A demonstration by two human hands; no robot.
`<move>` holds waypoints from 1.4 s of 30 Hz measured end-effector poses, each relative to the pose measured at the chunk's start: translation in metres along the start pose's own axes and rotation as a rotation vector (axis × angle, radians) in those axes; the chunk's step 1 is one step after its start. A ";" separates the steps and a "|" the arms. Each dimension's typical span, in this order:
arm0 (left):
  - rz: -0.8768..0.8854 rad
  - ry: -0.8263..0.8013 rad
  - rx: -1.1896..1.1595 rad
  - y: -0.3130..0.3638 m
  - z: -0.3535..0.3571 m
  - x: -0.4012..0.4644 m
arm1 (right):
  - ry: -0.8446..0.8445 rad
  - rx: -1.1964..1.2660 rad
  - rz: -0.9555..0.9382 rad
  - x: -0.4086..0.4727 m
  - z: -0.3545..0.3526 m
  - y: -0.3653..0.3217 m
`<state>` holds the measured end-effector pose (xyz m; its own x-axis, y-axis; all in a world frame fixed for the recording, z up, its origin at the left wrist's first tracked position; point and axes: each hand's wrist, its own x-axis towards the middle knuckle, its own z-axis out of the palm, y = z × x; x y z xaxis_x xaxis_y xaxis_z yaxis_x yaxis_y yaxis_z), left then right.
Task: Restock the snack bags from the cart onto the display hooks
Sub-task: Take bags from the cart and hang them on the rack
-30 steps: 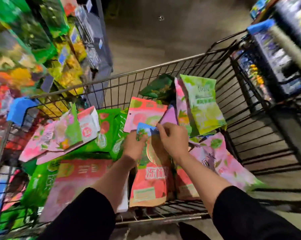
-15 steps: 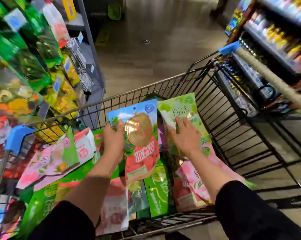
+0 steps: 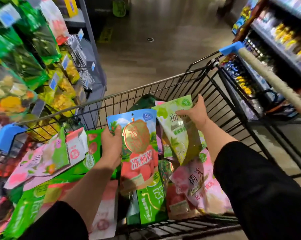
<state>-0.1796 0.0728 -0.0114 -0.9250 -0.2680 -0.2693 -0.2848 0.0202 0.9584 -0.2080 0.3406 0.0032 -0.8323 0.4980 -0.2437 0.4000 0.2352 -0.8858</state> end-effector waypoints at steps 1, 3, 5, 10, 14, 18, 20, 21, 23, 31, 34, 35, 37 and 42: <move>-0.012 0.011 0.000 -0.001 -0.001 0.000 | 0.021 0.019 0.007 0.001 -0.003 -0.005; -0.030 0.026 -0.013 -0.004 -0.003 -0.001 | -0.064 0.104 0.022 0.003 -0.012 -0.015; -0.056 0.045 -0.041 -0.007 -0.005 -0.004 | -0.233 0.098 0.007 0.004 -0.018 -0.025; -0.086 0.114 -0.157 -0.008 -0.019 -0.018 | -0.377 0.014 -0.202 -0.012 -0.014 -0.043; 0.044 0.269 -0.233 0.013 -0.047 -0.034 | -0.275 0.106 -0.333 -0.036 0.004 -0.069; 0.142 0.439 -0.351 0.041 -0.095 -0.052 | -0.289 0.233 -0.490 -0.087 0.043 -0.108; 0.207 0.503 -0.417 0.051 -0.128 -0.067 | -0.325 0.271 -0.563 -0.122 0.068 -0.126; 0.245 0.531 -0.445 0.056 -0.145 -0.078 | -0.350 0.294 -0.592 -0.140 0.080 -0.134; 0.287 0.602 -0.500 0.063 -0.184 -0.104 | -0.403 0.318 -0.659 -0.181 0.103 -0.148; 0.399 0.991 -0.580 0.050 -0.342 -0.260 | -0.671 0.468 -0.818 -0.389 0.190 -0.165; 0.434 1.151 -0.550 0.027 -0.391 -0.324 | -0.797 0.503 -0.831 -0.475 0.214 -0.154; 0.442 1.196 -0.538 0.017 -0.408 -0.344 | -0.848 0.520 -0.830 -0.504 0.219 -0.149; 0.444 1.281 -0.524 0.002 -0.434 -0.389 | -0.956 0.547 -0.848 -0.558 0.229 -0.136; 0.414 1.520 -0.514 -0.041 -0.486 -0.498 | -1.206 0.548 -0.881 -0.688 0.241 -0.103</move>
<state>0.4148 -0.2624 0.1299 0.2506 -0.9676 0.0318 0.2956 0.1078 0.9492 0.2305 -0.2278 0.1671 -0.6287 -0.6128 0.4789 -0.3090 -0.3682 -0.8769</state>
